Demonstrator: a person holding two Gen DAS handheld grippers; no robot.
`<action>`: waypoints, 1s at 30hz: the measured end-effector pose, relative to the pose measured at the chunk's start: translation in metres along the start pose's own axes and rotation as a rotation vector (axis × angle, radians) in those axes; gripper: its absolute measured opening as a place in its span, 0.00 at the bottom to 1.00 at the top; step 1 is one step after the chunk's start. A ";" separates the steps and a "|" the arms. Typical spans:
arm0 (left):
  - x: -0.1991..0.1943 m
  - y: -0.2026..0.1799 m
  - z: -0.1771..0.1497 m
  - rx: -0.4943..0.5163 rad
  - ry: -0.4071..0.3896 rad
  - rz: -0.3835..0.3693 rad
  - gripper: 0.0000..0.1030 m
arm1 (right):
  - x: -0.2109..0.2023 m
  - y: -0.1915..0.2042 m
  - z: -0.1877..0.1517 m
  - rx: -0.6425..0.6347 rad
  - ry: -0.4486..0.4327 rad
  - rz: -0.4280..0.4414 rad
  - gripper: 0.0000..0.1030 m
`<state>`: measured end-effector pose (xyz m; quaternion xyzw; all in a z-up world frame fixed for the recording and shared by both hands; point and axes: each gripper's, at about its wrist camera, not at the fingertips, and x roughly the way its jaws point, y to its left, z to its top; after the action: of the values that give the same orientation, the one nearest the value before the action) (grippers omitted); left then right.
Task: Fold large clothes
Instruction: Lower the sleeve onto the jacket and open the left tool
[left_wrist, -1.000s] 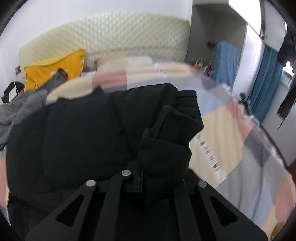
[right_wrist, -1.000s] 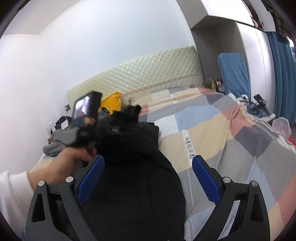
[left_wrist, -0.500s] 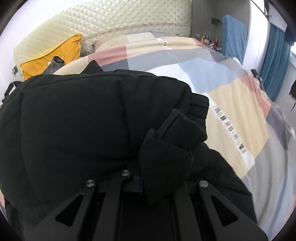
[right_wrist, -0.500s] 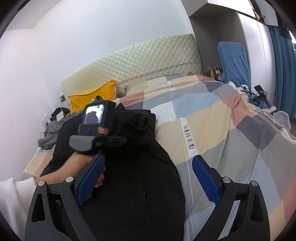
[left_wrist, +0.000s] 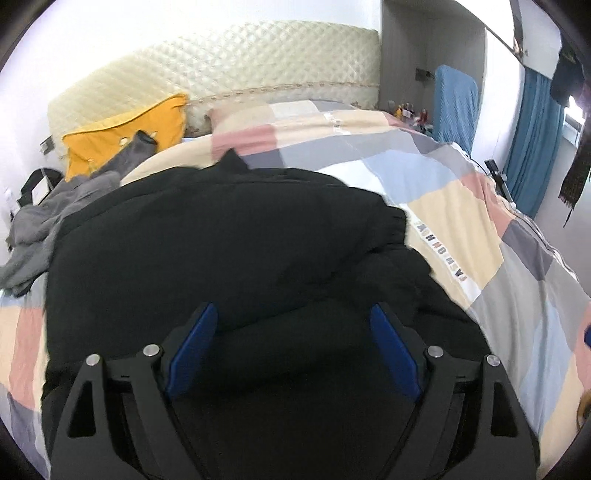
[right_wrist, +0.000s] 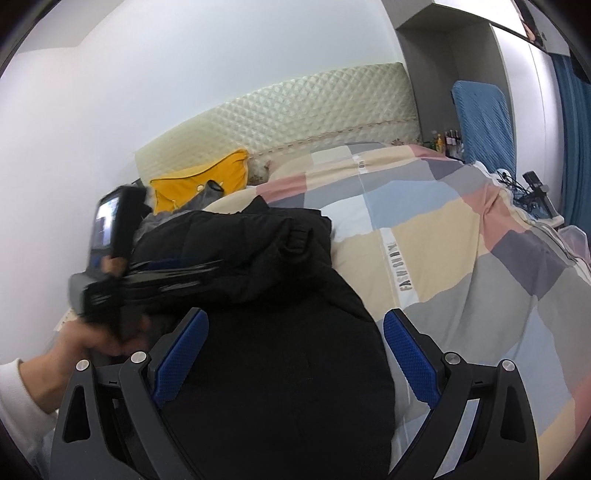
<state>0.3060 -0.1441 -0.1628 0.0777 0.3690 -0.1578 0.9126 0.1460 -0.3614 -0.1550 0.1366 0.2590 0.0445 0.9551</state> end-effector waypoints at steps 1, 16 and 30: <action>-0.006 0.015 -0.005 -0.013 -0.003 0.010 0.83 | 0.001 0.002 0.000 -0.003 -0.001 0.005 0.93; -0.009 0.181 -0.062 -0.105 0.102 0.246 0.83 | 0.086 0.018 0.031 -0.017 0.122 0.099 0.86; 0.055 0.238 -0.087 -0.132 0.249 0.432 0.84 | 0.207 -0.013 0.019 0.162 0.288 0.146 0.45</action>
<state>0.3688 0.0887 -0.2577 0.1136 0.4628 0.0759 0.8759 0.3345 -0.3461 -0.2431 0.2239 0.3852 0.1117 0.8883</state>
